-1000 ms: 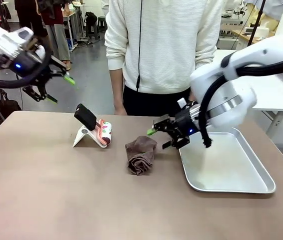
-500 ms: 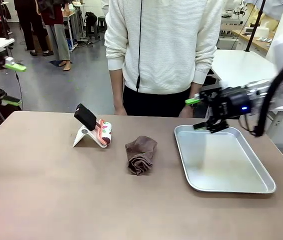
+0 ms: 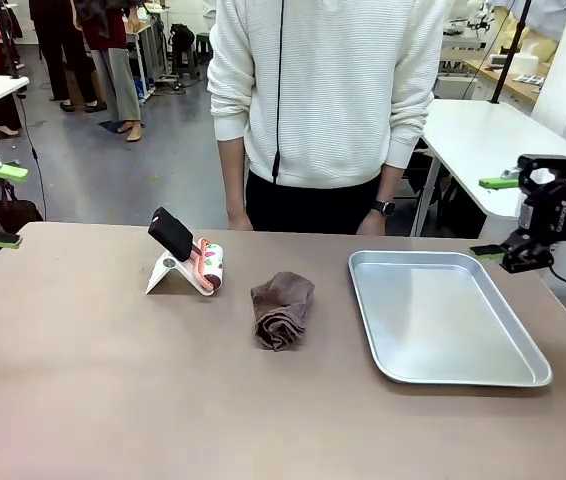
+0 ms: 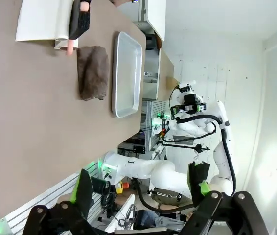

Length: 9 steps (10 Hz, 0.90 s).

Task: Clean the surface of the table.
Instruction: Return the Lint Roller and towel to their original positions.

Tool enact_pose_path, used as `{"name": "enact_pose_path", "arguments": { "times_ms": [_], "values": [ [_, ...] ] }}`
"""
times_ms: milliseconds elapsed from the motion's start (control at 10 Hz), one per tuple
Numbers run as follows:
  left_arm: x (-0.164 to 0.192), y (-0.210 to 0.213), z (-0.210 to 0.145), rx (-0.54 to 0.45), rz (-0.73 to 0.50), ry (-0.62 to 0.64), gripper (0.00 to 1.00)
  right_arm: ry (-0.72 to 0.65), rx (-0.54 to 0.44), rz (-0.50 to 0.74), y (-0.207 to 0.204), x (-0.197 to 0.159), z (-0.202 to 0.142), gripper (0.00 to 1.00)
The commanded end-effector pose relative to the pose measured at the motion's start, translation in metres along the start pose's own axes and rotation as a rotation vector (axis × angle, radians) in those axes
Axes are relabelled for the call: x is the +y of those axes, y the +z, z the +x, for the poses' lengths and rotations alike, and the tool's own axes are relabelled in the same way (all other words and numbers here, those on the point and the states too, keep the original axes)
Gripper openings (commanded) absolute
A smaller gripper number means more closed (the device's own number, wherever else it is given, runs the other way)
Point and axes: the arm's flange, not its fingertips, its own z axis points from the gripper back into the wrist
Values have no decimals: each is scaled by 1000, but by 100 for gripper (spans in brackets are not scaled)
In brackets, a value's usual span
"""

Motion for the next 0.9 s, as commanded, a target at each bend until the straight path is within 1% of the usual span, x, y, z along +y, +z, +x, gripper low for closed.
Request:
{"name": "enact_pose_path", "arguments": {
  "times_ms": [0,100,800],
  "values": [
    [-4,-14,8,-26,-82,-12,100,16,-15,0,-4,7,4,100],
    [0,0,0,0,0,0,100,16,-15,0,-4,7,4,100],
    [0,0,0,0,0,0,100,16,-15,0,-4,7,4,100]
  ]
}}
